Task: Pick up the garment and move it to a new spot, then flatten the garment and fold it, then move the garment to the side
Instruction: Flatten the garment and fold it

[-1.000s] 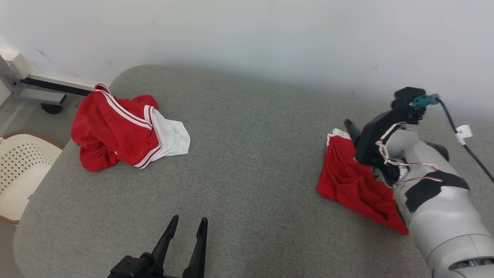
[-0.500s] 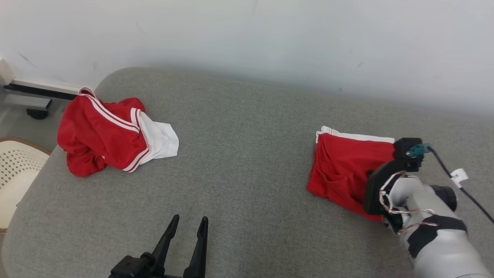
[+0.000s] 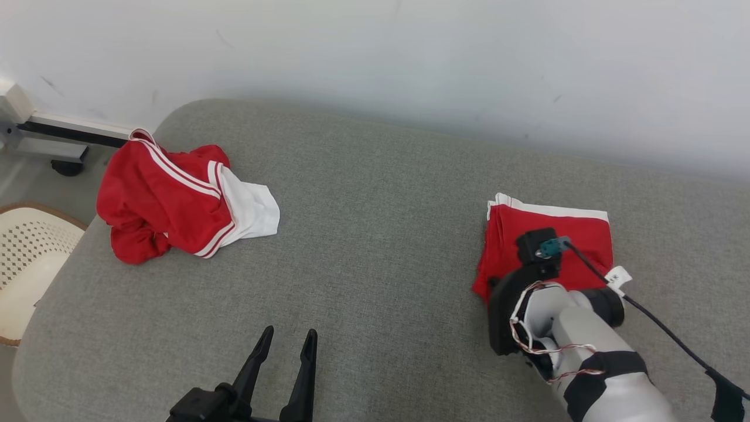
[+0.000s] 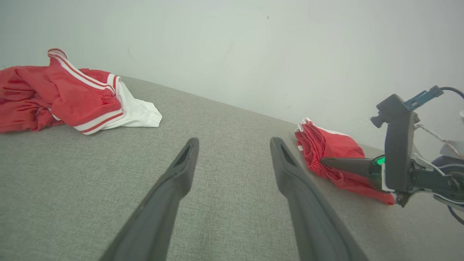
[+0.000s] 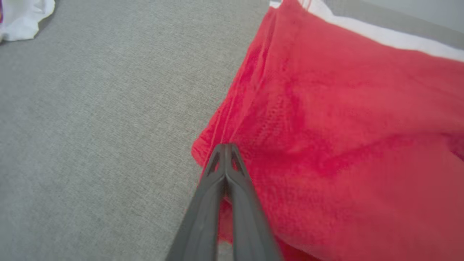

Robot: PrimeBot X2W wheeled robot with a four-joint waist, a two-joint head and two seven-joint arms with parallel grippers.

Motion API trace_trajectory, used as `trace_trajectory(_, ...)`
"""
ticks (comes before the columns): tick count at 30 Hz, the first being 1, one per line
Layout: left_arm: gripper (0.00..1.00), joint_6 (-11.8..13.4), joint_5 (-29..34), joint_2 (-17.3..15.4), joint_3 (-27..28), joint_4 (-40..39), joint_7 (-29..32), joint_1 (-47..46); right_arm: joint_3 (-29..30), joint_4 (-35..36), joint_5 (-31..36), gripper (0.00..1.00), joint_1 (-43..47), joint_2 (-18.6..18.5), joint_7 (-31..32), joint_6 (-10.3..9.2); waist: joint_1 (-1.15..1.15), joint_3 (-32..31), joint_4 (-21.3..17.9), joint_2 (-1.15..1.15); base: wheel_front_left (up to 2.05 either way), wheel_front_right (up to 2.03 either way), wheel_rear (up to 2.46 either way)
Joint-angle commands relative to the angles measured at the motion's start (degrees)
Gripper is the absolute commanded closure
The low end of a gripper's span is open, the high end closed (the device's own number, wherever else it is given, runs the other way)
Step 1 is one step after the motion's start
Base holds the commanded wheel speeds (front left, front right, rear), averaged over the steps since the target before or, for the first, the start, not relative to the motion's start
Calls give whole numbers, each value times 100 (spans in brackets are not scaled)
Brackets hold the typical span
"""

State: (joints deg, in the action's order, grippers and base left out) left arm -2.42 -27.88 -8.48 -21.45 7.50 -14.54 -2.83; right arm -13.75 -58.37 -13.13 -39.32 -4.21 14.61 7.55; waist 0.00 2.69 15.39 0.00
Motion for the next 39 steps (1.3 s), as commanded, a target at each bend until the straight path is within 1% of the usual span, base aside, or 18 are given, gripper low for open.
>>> trace_trajectory(1, 0, 20, -29, 0, 10, 5, -36, -58, -36, 44, -18, 100, 99, 0, 16, -11, 0, -9, 6, 0, 0, 0, 0)
trace_trajectory(6, 0, 24, -47, -20, 27, 14, -42, -28, -462, 499, -217, 100, 314, 110, 253, -11, 0, -33, 0, 0, 0, 0, 0)
trace_trajectory(8, 0, 20, -55, -20, 15, 12, -45, -41, -701, 788, -462, 100, 428, 130, 362, -11, 0, -31, -3, 0, 0, 0, 0)
trace_trajectory(9, 0, 20, -55, -20, 15, 12, -45, -41, -701, 788, -462, 100, 428, 130, 362, -11, 0, -31, -3, 0, 0, 0, 0)
trace_trajectory(11, 0, 12, -57, -19, 3, 20, -47, -64, -892, 1065, -754, 100, 507, 137, 437, -11, 0, -40, 7, 0, 0, 0, 0)
trace_trajectory(13, 0, 21, -65, -23, 10, 23, -46, -66, -948, 1324, -932, 100, 545, 131, 449, -11, 0, -61, 7, 0, 0, 0, 0)
trace_trajectory(15, 0, 42, -84, -31, 39, 21, -49, -29, -821, 1560, -1033, 100, 595, 122, 392, -11, 0, -96, 3, 0, 0, 0, 0)
trace_trajectory(16, 0, 55, -94, -35, 56, 15, -52, 0, -714, 1699, -1054, 85, 642, 125, 334, -11, 0, -116, -4, 0, 0, 0, 0)
trace_trajectory(17, 0, 68, -107, -40, 75, 8, -55, 29, -591, 1833, -1061, 25, 719, 126, 283, -11, 0, -139, -13, 0, 0, 0, 0)
trace_trajectory(18, 0, 79, -122, -50, 98, 5, -57, 60, -444, 1953, -1062, 0, 801, 111, 236, -11, 0, -173, -26, 0, 0, 0, 0)
trace_trajectory(20, 0, 110, -126, -68, 158, -8, -55, 123, -62, 2258, -1021, 0, 974, 54, 120, -11, 0, -231, -56, 0, 0, 0, 0)
trace_trajectory(23, 0, 187, -110, -129, 297, -27, -61, 208, 547, 2842, -885, 0, 1395, 65, -130, -11, 0, -338, -132, 0, 0, 0, 0)
trace_trajectory(25, 0, 237, -108, -164, 433, -49, -65, 211, 933, 3275, -685, 0, 1759, 55, -324, -11, 0, -416, -195, 0, 0, 0, 0)
trace_trajectory(26, 0, 267, -101, -193, 583, -53, -70, 275, 1257, 3722, -501, 0, 2152, 76, -500, -11, 0, -476, -270, 0, 0, 0, 0)
trace_trajectory(30, 0, 280, -39, -231, 838, -33, -65, 316, 1954, 4363, -117, 0, 2846, 112, -876, -11, 0, -556, -457, 0, 0, 0, 0)
trace_trajectory(32, 0, 282, -6, -237, 914, -11, -66, 337, 2147, 4601, -13, 0, 3091, 133, -1123, -11, 0, -588, -570, 0, 0, 0, 0)
trace_trajectory(34, 0, 264, 4, -270, 980, 42, -67, 367, 2166, 4717, -95, 0, 3311, 138, -1337, -11, 0, -614, -690, 0, 0, 0, 0)
trace_trajectory(39, 0, 167, 14, -358, 1026, 173, -67, 369, 2111, 4641, -173, 0, 3707, 134, -1618, -11, 0, -671, -920, 0, 0, 0, 0)
